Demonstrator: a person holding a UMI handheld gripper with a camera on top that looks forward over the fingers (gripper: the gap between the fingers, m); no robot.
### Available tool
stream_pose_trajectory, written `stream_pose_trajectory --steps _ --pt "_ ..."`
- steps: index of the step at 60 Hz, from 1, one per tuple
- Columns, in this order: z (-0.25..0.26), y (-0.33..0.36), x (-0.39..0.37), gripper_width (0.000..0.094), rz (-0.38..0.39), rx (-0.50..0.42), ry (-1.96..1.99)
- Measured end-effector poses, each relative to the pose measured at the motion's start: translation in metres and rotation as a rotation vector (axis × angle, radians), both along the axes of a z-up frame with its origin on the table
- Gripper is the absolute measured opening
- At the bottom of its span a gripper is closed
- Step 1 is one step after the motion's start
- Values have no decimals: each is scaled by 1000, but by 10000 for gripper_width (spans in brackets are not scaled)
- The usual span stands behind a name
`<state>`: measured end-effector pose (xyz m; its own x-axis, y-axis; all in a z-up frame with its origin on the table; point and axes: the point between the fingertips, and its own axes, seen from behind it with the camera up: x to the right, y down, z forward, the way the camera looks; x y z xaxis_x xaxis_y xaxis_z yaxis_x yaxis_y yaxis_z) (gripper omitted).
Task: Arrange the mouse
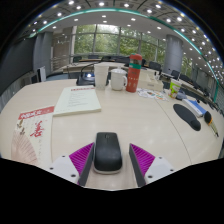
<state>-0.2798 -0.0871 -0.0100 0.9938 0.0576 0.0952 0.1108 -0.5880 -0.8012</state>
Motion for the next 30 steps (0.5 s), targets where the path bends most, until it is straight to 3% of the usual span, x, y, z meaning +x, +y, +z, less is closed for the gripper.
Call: stream_pose_trajectory --steps 4,19,30 --pt "-3 3 -10 495 27 -12 31" --pt "-2 7 -14 332 80 -22 28" --pt "19 7 -19 309 111 -7 59"
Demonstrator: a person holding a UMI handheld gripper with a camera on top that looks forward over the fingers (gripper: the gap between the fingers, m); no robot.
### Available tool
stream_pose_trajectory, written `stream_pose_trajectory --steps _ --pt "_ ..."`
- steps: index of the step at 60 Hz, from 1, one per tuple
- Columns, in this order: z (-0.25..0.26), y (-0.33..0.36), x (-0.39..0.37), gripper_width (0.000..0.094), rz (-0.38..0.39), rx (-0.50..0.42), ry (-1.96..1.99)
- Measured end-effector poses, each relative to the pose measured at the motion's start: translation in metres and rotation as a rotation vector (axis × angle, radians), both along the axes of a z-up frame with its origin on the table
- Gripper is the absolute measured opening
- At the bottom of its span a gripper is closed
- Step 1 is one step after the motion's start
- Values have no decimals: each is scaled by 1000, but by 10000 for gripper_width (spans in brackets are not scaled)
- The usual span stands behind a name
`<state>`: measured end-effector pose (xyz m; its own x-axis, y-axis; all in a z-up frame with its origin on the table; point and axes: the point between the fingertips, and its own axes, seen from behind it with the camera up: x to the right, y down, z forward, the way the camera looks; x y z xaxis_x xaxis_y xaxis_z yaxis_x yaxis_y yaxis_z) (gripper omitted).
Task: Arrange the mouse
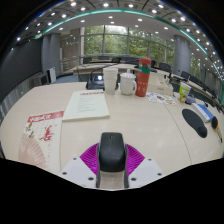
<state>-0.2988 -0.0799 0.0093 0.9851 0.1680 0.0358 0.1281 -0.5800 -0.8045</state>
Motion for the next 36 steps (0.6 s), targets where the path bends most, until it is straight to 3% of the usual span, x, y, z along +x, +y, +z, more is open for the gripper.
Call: stream_pose_trajectory --steps 11,23,30,36 --pt "104 26 32 309 11 129 89" --pt "207 96 168 309 -39 270 94" --pt "212 140 263 307 -83 283 53" --pt "175 172 332 307 -119 234 42"
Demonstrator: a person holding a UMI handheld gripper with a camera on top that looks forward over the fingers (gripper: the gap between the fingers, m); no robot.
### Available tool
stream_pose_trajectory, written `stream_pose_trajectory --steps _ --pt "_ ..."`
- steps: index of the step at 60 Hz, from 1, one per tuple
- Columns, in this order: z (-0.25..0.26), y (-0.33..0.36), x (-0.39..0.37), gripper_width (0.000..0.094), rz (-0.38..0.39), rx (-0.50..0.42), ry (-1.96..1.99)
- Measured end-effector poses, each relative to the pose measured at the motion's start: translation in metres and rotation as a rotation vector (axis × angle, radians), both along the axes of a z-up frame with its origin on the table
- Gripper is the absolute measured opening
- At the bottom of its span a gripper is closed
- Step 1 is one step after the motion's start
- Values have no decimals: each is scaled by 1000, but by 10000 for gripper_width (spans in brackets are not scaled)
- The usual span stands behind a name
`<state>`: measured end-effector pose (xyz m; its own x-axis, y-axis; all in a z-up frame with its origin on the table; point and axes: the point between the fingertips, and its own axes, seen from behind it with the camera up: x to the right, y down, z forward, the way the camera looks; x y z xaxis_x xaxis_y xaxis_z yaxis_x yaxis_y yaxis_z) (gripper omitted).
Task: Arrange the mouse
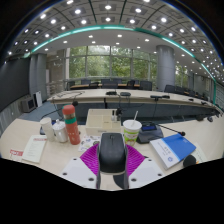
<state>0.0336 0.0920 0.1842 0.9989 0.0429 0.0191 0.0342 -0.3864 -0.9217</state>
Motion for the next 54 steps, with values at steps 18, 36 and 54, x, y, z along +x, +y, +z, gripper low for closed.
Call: stream_pose_trajectory --steps 18,36,54 --pt "-154 41 106 307 -19 -213 -39" --pt "-192 40 116 441 -19 -299 5" --pt "-137 0 113 857 -53 -267 20"
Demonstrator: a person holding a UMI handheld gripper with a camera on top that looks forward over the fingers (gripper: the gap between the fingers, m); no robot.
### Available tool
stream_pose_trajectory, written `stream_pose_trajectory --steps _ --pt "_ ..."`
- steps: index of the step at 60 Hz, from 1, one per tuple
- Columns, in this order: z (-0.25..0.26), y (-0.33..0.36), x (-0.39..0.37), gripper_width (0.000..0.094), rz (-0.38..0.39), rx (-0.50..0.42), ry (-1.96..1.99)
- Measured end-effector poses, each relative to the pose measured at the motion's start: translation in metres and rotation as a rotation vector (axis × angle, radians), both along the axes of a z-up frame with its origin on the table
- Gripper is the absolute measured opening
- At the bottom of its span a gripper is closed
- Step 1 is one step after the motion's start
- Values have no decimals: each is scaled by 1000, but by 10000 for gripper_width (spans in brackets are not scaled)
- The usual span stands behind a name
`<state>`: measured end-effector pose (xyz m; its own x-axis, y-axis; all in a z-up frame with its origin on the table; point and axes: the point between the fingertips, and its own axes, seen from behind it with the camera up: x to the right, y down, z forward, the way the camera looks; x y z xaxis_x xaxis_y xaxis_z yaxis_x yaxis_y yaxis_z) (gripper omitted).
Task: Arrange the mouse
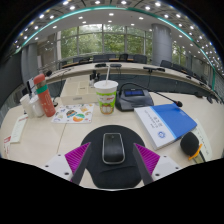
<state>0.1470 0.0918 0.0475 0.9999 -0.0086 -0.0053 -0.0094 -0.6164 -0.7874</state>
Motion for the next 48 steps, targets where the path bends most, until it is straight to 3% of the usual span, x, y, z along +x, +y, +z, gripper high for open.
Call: stream_pose_trajectory --steps 24,36,48 --pt "131 -179 -33 860 -53 136 -70" --pt "159 -279 -50 855 -71 148 -85" --pt "170 -337 -56 853 -72 158 -107"
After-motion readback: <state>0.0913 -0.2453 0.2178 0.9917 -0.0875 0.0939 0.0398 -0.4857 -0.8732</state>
